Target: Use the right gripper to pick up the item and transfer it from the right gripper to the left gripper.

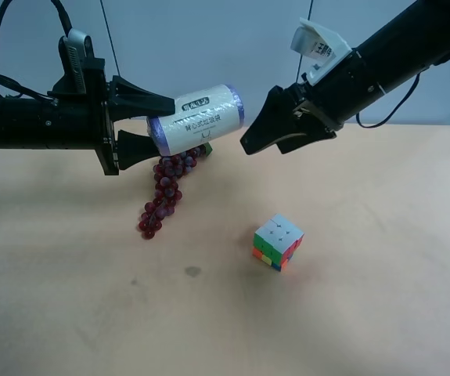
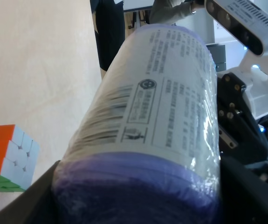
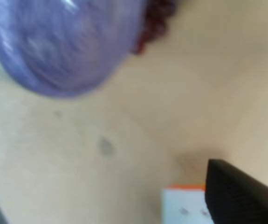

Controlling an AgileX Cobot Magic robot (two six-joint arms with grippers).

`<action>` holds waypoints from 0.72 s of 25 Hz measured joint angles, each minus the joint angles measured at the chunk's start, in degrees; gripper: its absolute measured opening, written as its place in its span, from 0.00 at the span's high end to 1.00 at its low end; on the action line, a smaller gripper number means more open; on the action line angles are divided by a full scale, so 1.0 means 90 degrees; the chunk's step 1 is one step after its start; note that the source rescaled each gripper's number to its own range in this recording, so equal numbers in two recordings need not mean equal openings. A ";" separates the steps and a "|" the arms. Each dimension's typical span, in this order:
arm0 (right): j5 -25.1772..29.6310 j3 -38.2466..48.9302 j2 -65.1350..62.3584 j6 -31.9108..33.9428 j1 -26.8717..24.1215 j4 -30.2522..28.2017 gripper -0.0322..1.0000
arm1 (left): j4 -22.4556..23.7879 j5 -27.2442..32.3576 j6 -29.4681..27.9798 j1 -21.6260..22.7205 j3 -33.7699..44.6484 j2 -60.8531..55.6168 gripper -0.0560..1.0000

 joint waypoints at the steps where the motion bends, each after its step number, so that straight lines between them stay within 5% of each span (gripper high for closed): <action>1: -0.0052 0.0000 -0.0112 0.0150 0.0000 -0.0304 0.27 | -0.0006 0.0000 0.0000 0.0000 0.0000 0.0000 0.92; 9: -0.0454 0.0000 -0.1104 0.1210 0.0000 -0.2376 0.27 | 0.0026 -0.0021 -0.0005 0.0000 0.0000 -0.0077 0.93; 18: -0.0316 0.0014 -0.1805 0.2760 0.0000 -0.3972 0.27 | 0.0231 -0.0030 0.0044 0.0000 0.0000 -0.0331 0.94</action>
